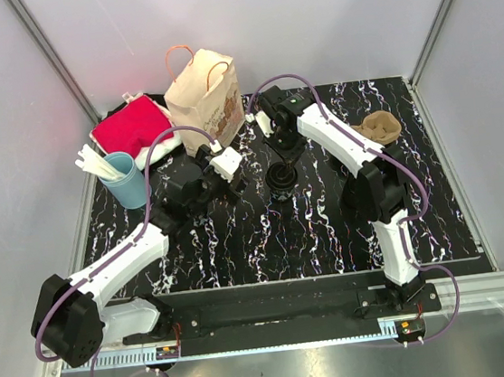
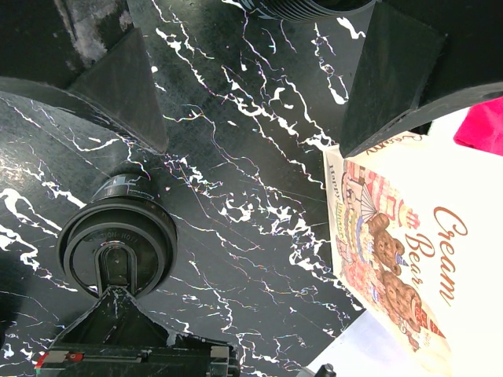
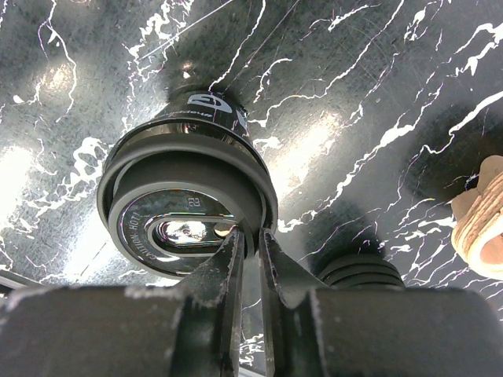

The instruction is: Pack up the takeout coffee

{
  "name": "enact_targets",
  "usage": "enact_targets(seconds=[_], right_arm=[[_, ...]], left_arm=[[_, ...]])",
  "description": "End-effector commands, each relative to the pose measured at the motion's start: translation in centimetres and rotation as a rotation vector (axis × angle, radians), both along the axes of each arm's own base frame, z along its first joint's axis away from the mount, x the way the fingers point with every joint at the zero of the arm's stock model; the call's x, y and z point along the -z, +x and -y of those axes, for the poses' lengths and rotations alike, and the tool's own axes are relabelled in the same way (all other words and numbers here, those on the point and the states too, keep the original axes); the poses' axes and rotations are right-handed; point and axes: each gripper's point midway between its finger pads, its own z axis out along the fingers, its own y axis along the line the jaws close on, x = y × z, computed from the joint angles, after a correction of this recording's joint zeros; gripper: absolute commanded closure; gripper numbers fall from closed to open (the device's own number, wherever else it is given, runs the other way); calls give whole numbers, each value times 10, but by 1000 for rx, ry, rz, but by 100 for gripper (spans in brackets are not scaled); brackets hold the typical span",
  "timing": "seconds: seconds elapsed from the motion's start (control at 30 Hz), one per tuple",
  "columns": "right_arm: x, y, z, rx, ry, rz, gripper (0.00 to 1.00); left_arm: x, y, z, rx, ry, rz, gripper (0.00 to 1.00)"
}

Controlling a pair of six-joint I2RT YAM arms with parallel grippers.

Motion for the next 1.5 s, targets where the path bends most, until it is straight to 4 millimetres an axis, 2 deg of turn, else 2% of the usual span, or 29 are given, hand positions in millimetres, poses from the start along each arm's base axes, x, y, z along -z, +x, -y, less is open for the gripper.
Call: enact_targets(seconds=[0.0,0.63,0.83,1.1,1.17,1.2,1.3,1.33,1.4,1.47], right_arm=[[-10,4,-8,-16,18,23,83],[-6,5,-10,-14,14,16,76],[-33,5,-9,-17,48,71,73],[-64,-5,-6,-41,101,122,58],[-68,-7,-4,-43,112,141,53],[-70,-7,-2,-38,122,146,46],[-73,-10,3,-29,165,144,39],[-74,-12,3,-34,193,141,38],[-75,-9,13,-5,232,137,37],[-79,-14,13,-11,311,123,37]], left_arm=[[-14,4,6,8,-47,50,1],[-12,4,7,8,-44,47,1],[-11,5,8,10,-41,43,1],[-10,5,10,16,-51,23,1],[-11,6,16,30,-58,8,1],[-9,6,18,34,-60,-10,1],[-4,6,29,73,-62,-63,1],[-3,6,39,114,-67,-85,1],[3,6,45,134,-58,-132,1],[5,8,55,170,-53,-164,1]])
